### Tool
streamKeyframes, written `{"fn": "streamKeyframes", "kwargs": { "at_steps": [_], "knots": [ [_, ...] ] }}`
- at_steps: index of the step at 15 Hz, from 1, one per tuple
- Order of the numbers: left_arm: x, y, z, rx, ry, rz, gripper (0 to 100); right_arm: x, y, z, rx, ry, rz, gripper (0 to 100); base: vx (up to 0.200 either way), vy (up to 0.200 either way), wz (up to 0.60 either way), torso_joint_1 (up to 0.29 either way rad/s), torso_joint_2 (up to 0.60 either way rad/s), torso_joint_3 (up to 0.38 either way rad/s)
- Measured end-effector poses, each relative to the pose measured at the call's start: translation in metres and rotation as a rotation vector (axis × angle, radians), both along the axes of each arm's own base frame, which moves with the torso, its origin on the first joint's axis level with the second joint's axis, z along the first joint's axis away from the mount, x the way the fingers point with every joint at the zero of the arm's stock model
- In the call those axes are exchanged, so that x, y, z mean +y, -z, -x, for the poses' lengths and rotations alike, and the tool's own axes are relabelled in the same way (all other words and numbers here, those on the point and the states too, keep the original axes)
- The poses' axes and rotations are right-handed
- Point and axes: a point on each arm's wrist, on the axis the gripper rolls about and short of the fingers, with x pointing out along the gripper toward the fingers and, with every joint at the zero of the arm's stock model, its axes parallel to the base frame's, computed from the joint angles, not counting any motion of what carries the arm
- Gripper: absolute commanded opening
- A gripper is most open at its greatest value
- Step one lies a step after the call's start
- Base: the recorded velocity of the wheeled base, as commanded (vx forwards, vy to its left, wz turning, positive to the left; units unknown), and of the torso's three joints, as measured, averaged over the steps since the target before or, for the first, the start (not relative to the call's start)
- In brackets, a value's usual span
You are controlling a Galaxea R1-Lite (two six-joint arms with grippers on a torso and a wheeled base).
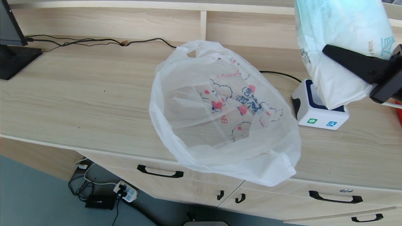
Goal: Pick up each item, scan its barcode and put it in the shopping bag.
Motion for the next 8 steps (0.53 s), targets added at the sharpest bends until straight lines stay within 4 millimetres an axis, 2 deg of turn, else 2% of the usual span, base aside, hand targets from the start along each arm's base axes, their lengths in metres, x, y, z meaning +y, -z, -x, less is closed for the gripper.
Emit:
{"fn": "streamKeyframes", "kwargs": {
  "at_steps": [3, 6, 8],
  "knots": [
    [0.000, 0.000, 0.000, 0.000, 0.000, 0.000, 100, -0.001, -0.004, 0.003, -0.016, -0.007, -0.003, 0, 0.000, 0.000, 0.60, 0.001, 0.00, 0.005],
    [0.000, 0.000, 0.000, 0.000, -0.002, 0.000, 100, 0.005, 0.007, 0.006, 0.025, -0.036, 0.001, 0, 0.000, 0.000, 0.00, 0.000, 0.00, 0.000],
    [0.000, 0.000, 0.000, -0.001, 0.000, 0.001, 100, 0.007, 0.025, 0.007, 0.094, -0.040, 0.013, 0, 0.000, 0.000, 0.00, 0.000, 0.00, 0.000]
  ]
}}
